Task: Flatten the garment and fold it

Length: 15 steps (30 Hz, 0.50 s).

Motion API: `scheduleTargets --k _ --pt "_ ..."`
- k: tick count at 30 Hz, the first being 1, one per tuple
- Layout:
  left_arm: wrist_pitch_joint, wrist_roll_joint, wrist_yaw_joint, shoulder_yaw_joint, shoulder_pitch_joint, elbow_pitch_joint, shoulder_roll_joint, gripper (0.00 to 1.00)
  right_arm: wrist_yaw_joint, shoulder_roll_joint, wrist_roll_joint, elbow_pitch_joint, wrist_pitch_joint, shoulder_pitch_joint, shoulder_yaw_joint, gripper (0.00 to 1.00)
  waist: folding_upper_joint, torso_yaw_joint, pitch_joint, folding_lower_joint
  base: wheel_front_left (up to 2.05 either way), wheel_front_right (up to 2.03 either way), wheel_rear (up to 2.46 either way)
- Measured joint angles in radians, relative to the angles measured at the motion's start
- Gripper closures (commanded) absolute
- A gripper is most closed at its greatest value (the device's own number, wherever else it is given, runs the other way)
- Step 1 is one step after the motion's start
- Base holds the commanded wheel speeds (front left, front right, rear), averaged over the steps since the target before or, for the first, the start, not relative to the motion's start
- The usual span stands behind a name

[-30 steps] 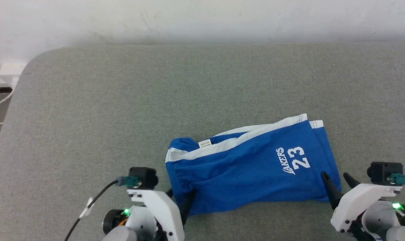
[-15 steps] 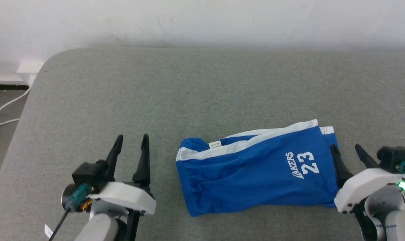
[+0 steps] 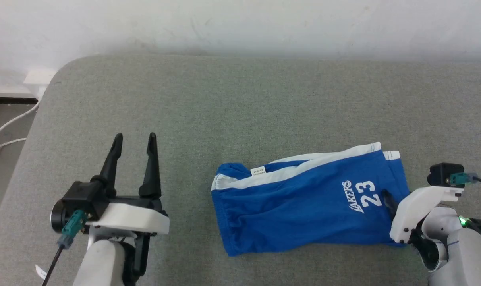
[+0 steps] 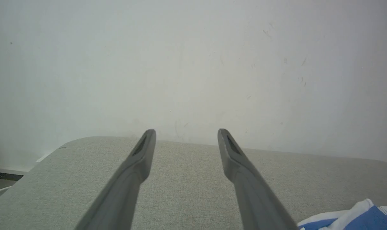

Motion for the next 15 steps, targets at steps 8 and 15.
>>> scheduleTargets --k 8,15 --pt "0.000 0.052 -0.063 0.079 0.024 0.022 -0.044 0.00 -0.002 -0.020 0.041 0.049 0.131 -0.046 0.029 0.76 0.0000 0.011 -0.003 -0.0001 0.00 0.00 0.00" --pt "0.000 0.077 -0.082 0.110 0.028 0.027 -0.063 0.00 0.001 0.002 0.031 0.009 0.107 -0.029 0.020 1.00 0.0000 0.007 -0.006 0.0000 0.00 0.00 0.00"
